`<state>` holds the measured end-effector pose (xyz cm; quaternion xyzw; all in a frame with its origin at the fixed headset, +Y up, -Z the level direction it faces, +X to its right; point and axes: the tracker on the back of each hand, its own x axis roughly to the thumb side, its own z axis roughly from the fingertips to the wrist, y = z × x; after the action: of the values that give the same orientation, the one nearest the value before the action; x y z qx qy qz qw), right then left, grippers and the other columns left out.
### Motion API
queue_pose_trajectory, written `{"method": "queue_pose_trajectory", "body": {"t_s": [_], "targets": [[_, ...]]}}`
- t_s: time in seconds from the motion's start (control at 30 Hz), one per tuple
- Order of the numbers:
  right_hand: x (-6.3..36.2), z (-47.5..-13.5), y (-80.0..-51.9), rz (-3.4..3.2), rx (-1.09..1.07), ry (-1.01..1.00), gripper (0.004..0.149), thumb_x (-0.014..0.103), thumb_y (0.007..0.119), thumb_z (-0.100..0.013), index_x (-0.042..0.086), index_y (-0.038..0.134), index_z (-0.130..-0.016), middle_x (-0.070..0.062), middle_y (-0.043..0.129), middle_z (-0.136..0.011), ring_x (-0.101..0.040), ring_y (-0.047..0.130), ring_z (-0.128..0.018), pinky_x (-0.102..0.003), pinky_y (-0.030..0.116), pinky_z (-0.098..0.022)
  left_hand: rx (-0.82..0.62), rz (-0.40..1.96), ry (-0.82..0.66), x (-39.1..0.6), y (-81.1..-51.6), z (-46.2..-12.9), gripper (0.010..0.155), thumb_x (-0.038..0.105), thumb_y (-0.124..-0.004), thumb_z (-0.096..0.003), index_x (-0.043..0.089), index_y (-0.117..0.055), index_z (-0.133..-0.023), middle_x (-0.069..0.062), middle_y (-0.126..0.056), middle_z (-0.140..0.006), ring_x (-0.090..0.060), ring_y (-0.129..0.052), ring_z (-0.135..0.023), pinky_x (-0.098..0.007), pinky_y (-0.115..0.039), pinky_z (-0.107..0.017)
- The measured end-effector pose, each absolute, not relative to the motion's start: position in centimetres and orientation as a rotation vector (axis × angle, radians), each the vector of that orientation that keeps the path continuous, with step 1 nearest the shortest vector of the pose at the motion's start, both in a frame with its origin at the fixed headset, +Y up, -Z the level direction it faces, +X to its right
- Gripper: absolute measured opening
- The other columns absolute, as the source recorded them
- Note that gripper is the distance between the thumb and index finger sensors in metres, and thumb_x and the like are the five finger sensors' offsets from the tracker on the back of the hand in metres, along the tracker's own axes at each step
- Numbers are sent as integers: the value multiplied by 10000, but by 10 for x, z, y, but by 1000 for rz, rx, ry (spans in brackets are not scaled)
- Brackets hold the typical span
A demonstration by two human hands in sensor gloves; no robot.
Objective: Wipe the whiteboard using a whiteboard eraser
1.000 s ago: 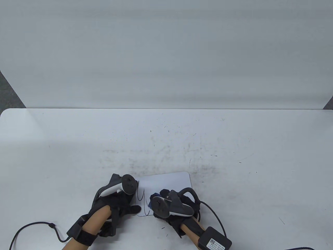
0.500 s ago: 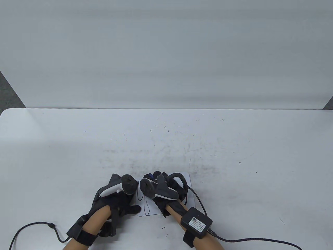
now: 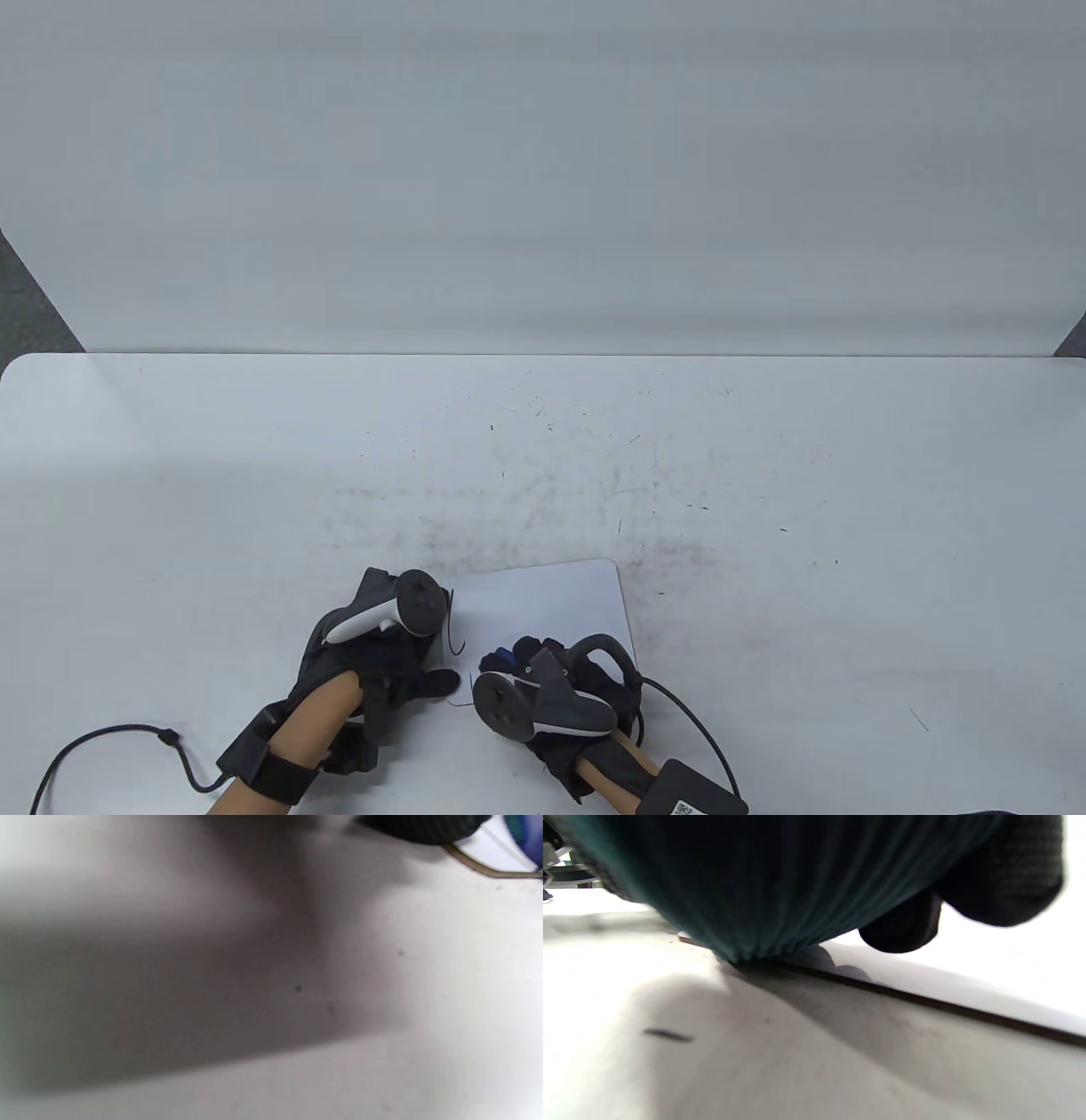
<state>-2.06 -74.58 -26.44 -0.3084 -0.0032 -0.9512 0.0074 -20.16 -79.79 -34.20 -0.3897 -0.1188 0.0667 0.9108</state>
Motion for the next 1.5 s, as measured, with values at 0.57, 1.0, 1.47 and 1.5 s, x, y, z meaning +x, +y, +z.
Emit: {"method": "queue_pose_trajectory", "body": {"t_s": [0.57,1.0,1.47,1.5], "targets": [[-34,-265,-746,-2903,-1010,-50,575,520,767,-312,279,740,-834,-211,851,-831,-340,975,-511,-421,881,-245,-845,136,-240,-202,-799,-342,1012,572,-612,-381,263,189,-916,-78,321,-935,-401,304,-871,-637,88,-623],[-51,-304,-749,-2913,-808,80,576,515,752,-325,268,732,-846,-216,855,-830,-343,978,-509,-423,883,-245,-839,144,-244,-202,-799,-342,1014,574,-612,-382,263,190,-919,-77,322,-936,-399,308,-871,-635,94,-620],[-69,-375,-748,-3082,-666,1,568,492,751,-339,255,735,-855,-216,824,-864,-365,964,-527,-443,871,-260,-848,166,-252,-203,-800,-342,1014,575,-611,-388,261,198,-913,-70,336,-924,-390,328,-856,-629,119,-604],[-69,-375,-749,-3079,-669,1,569,494,750,-339,257,732,-856,-215,820,-866,-363,962,-529,-440,869,-265,-848,166,-252,-203,-800,-342,1014,575,-612,-387,261,196,-914,-71,334,-925,-391,327,-856,-630,118,-604]]}}
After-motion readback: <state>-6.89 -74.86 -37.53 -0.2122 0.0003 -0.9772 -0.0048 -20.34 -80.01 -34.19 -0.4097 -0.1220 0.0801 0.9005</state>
